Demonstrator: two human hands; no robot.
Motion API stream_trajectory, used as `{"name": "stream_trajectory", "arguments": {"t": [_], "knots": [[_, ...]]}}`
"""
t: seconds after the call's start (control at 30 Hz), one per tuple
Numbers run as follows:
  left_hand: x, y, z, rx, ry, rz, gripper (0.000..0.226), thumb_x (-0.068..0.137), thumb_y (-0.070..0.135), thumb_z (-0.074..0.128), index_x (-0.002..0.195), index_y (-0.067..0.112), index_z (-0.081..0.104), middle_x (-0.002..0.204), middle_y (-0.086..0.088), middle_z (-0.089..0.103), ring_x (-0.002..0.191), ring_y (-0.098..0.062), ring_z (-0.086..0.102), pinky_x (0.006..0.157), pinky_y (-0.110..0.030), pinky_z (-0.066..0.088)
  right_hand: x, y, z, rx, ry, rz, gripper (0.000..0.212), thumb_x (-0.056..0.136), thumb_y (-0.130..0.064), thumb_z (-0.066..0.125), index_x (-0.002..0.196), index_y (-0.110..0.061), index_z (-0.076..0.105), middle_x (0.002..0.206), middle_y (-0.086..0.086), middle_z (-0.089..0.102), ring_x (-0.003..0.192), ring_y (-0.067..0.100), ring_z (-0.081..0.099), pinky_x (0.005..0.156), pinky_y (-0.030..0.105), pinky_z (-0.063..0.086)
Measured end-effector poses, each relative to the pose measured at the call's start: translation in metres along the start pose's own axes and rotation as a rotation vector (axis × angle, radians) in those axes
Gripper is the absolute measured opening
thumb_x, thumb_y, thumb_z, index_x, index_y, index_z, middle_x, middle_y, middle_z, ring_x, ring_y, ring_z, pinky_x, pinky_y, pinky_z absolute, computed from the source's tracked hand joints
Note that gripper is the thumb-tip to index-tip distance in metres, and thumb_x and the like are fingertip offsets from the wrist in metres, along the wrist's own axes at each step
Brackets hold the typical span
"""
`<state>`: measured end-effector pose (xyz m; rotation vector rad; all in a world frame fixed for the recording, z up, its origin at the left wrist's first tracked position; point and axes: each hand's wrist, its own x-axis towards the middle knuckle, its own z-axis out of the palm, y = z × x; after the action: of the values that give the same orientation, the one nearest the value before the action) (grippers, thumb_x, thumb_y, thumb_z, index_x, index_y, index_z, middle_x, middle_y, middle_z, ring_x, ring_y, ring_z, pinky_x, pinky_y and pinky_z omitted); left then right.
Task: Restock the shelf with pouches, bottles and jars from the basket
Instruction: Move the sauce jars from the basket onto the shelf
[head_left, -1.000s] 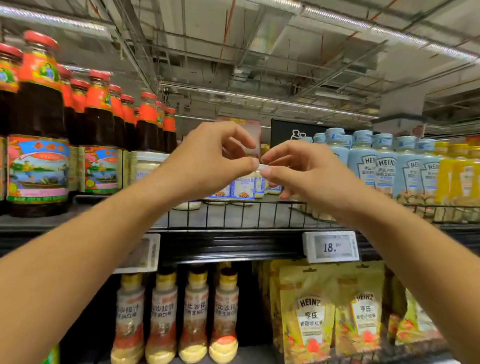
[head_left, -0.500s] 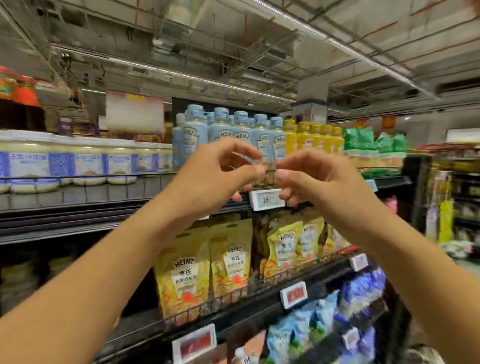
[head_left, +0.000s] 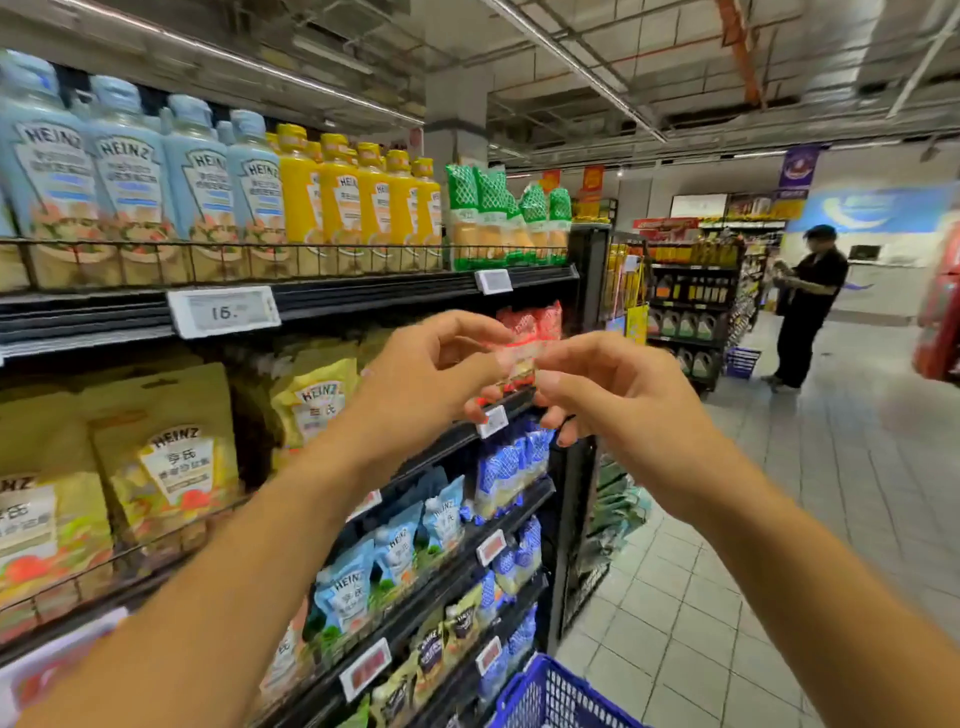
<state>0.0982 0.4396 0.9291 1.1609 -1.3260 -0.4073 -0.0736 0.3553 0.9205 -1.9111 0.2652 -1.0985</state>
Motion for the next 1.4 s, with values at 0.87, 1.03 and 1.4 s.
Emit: {"name": "stream_trajectory", "arguments": {"t": [0.87,1.03,1.4], "knots": [[0.096,-0.262,0.169,-0.320,-0.335,-0.398,0.018,0.091,0.000,0.064,0.100,0.015,0.067,0.075,0.004,0.069,0.069,-0.008,0.064,0.062,-0.023,0.055,-0.034,0.235,-0.112,-0.072,0.523,0.581,0.009,0.092,-0.011,0.067,0.100,-0.008,0.069,0.076,0.001,0.072,0.066,0.015,0.065,0.060,0.025,0.054],[0.102,-0.326,0.185,-0.347,-0.397,-0.523,0.017,0.091,0.003,0.066,0.102,0.016,0.069,0.079,-0.001,0.070,0.072,-0.011,0.065,0.064,-0.023,0.057,-0.038,0.291,-0.107,-0.037,0.597,0.693,0.007,0.091,-0.009,0.069,0.093,-0.016,0.070,0.072,0.000,0.072,0.063,0.013,0.064,0.057,0.023,0.052],[0.108,-0.434,0.226,-0.327,-0.452,-0.742,0.018,0.091,0.006,0.066,0.101,0.022,0.069,0.080,-0.001,0.073,0.072,-0.009,0.066,0.062,-0.021,0.055,-0.058,0.379,-0.117,0.015,0.671,0.929,0.009,0.093,-0.013,0.067,0.099,-0.007,0.068,0.071,-0.002,0.070,0.059,0.005,0.061,0.057,0.017,0.051]]}}
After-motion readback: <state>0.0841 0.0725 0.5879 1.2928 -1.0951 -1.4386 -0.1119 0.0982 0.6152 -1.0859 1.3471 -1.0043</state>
